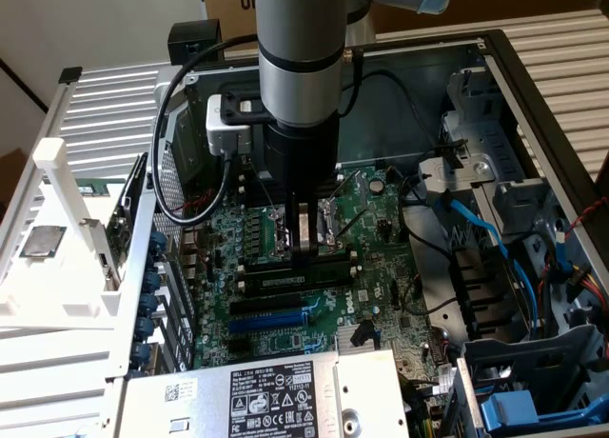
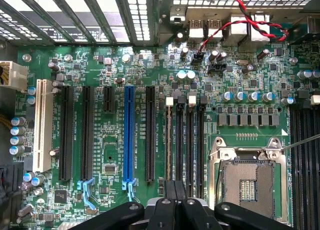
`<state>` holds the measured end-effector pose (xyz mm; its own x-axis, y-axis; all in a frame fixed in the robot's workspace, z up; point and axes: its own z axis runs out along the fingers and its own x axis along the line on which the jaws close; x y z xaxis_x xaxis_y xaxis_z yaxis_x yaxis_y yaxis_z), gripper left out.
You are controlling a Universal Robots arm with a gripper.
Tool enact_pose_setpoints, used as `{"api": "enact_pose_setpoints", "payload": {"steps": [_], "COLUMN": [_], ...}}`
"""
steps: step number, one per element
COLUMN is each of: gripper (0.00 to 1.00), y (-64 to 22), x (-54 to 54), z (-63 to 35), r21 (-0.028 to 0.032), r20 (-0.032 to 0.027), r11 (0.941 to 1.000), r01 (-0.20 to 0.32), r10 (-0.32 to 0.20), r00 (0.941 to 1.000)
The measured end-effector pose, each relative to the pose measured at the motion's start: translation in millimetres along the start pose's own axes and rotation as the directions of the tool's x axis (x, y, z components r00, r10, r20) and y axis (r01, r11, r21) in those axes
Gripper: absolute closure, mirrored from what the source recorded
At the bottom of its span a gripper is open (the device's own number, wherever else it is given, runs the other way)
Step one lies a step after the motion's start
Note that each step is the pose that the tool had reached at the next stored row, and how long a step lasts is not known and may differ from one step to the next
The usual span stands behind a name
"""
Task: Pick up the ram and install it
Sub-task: 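Press down the ram until it locks into place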
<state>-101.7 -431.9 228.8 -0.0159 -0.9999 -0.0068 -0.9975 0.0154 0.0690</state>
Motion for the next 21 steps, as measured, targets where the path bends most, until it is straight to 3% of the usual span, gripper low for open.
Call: {"api": "enact_pose_setpoints", "payload": {"steps": [21], "gripper": [0.90], "y": [-0.1], "x": [0.9], "z": [0.4], "r21": [0.0000], "r20": [0.0000], "r11": [1.0000], "r01": [0.000], "r10": [0.000], "r00": [1.0000]}}
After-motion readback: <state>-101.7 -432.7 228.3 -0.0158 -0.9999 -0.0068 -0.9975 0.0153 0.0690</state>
